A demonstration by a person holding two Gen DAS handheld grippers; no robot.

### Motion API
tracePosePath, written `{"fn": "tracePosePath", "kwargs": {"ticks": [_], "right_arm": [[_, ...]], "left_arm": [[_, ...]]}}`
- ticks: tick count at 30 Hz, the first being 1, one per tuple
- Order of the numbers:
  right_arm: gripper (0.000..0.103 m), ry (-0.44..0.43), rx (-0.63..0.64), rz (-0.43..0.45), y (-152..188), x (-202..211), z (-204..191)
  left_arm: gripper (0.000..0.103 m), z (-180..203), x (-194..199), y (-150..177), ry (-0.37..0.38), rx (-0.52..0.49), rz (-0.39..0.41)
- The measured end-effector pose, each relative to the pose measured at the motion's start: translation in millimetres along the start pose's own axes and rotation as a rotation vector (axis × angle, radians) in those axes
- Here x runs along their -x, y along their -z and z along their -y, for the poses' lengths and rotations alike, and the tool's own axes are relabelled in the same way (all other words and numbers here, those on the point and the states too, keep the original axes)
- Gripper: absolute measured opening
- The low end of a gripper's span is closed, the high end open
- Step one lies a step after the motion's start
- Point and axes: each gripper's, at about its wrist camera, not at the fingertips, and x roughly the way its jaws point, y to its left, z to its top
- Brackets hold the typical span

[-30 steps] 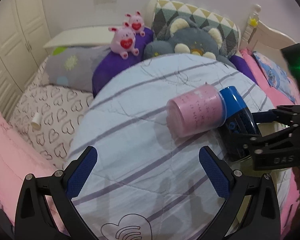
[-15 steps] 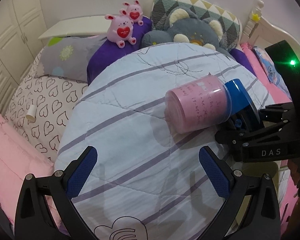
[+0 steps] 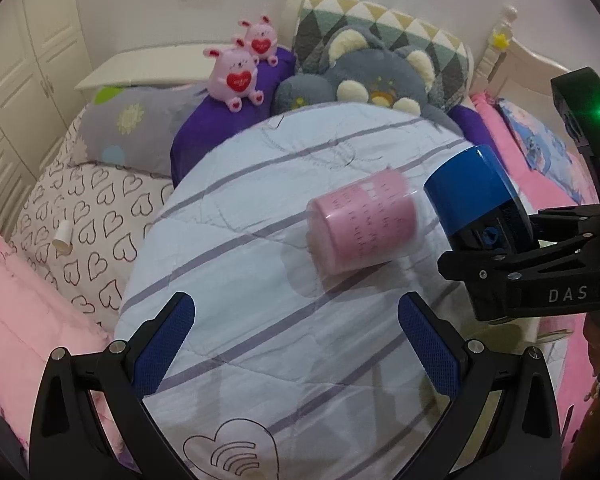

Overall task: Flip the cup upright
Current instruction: 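Lift the blue can with the right gripper and carry it toward the left gripper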

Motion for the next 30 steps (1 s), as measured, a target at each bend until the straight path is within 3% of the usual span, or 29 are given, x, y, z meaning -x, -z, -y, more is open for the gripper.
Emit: {"fn": "tracePosePath", "kwargs": {"ticks": [10,17,24,30], "right_arm": [[0.069,0.007,-0.051,0.101,48.2,58.4,-4.0],[0.069,0.021,-0.104,0.132,110.5,82.1,-14.5],[0.07,-0.007,-0.179,0.112,164.2,77.0,-14.4],[0.07,-0.022,-0.257,0.075,199.2,48.8,-10.1]], "left_arm": [[0.103,31.0,52.8,13.6,0.009,-0.064,0.083],[0.103,58.2,82.5,48.7,0.052,-0.134,0.092],[0.103,69.6,98.2,91.8,0.058,-0.178,0.087],[0.103,72.0,92.0,122.4,0.039,-0.196,0.051]]}}
